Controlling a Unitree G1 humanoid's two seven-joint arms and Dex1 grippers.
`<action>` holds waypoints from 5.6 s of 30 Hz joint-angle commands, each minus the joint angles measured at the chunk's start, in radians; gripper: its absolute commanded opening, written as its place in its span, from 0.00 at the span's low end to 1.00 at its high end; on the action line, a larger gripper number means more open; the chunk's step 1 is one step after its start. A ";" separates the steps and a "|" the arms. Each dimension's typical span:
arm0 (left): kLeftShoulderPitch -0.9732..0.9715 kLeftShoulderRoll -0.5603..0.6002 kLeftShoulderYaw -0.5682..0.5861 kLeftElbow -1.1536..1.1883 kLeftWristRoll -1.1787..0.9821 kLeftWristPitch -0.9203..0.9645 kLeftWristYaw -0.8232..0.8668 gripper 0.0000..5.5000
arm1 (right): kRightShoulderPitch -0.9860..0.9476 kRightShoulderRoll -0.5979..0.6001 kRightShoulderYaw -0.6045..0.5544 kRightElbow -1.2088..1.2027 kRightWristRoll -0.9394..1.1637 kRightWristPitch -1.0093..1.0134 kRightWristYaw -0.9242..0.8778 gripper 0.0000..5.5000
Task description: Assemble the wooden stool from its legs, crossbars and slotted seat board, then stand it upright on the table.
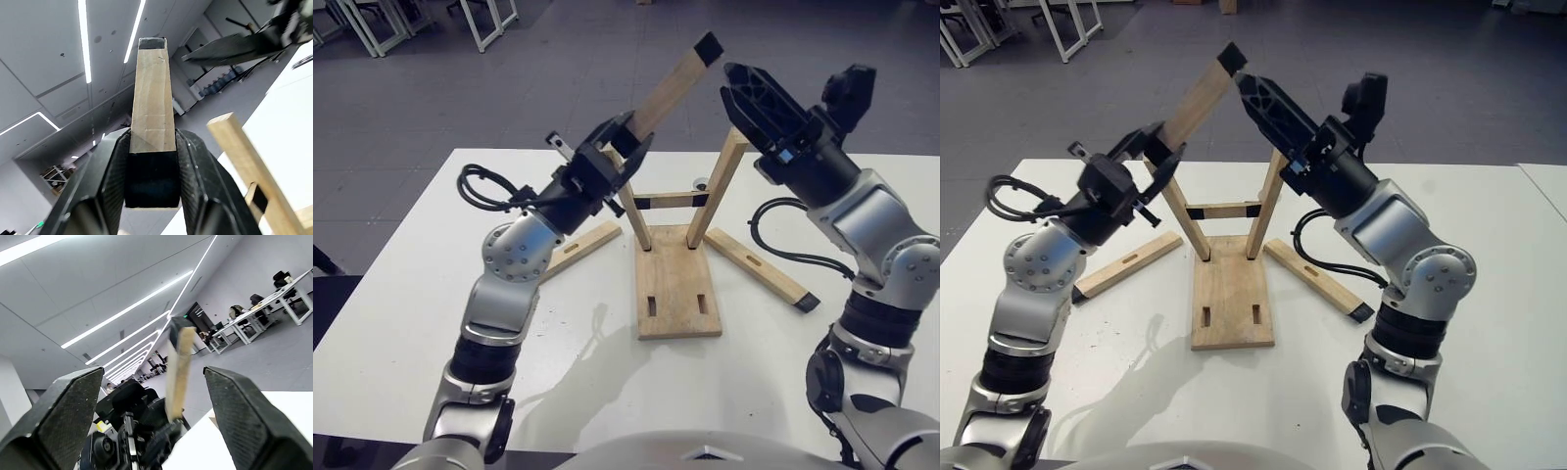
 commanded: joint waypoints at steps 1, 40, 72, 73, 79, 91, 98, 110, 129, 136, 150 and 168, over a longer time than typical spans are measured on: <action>-0.016 -0.040 -0.049 0.003 0.017 -0.009 -0.009 0.24 | -0.048 0.013 0.036 0.018 0.001 -0.043 -0.021 0.68; 0.125 0.115 0.017 -0.017 0.034 -0.140 -0.179 0.46 | -0.087 -0.203 -0.045 0.242 -0.112 -0.038 0.114 0.07; 0.288 -0.007 -0.026 0.165 0.157 -0.091 -0.013 0.46 | 0.062 -0.437 0.316 0.693 -1.118 -0.433 0.972 0.07; 0.287 -0.008 -0.027 0.169 0.156 -0.094 -0.015 0.46 | 0.071 -0.429 0.312 0.678 -1.121 -0.431 0.967 0.07; 0.295 -0.006 -0.026 0.180 0.159 -0.114 -0.012 0.46 | 0.211 -0.436 0.328 0.642 -1.200 -0.489 0.955 0.07; 0.310 -0.025 -0.025 0.178 0.172 -0.108 0.017 0.46 | 0.362 -0.486 0.289 0.591 -1.278 -0.531 0.802 0.07; 0.329 -0.028 -0.017 0.168 0.176 -0.102 0.025 0.46 | 0.382 -0.391 0.210 0.473 -1.241 -0.384 0.558 0.07; 0.351 -0.013 0.001 0.170 0.176 -0.111 0.027 0.46 | 0.335 -0.349 0.093 0.358 -1.196 -0.313 0.432 0.20; 0.357 -0.016 -0.002 0.215 0.181 -0.146 0.039 0.46 | -0.078 -0.227 0.039 0.537 -1.179 -0.317 0.290 0.33; 0.368 -0.012 0.005 0.209 0.178 -0.144 0.041 0.46 | -0.219 -0.247 -0.025 0.405 -1.068 -0.305 0.312 0.33; 0.371 -0.014 0.007 0.212 0.168 -0.131 0.038 0.46 | -0.055 -0.224 0.041 0.585 -1.096 -0.307 0.448 0.33; 0.388 -0.027 0.014 0.141 0.196 -0.100 0.074 0.46 | 0.648 -0.325 -0.131 0.132 -1.080 -0.459 0.593 0.65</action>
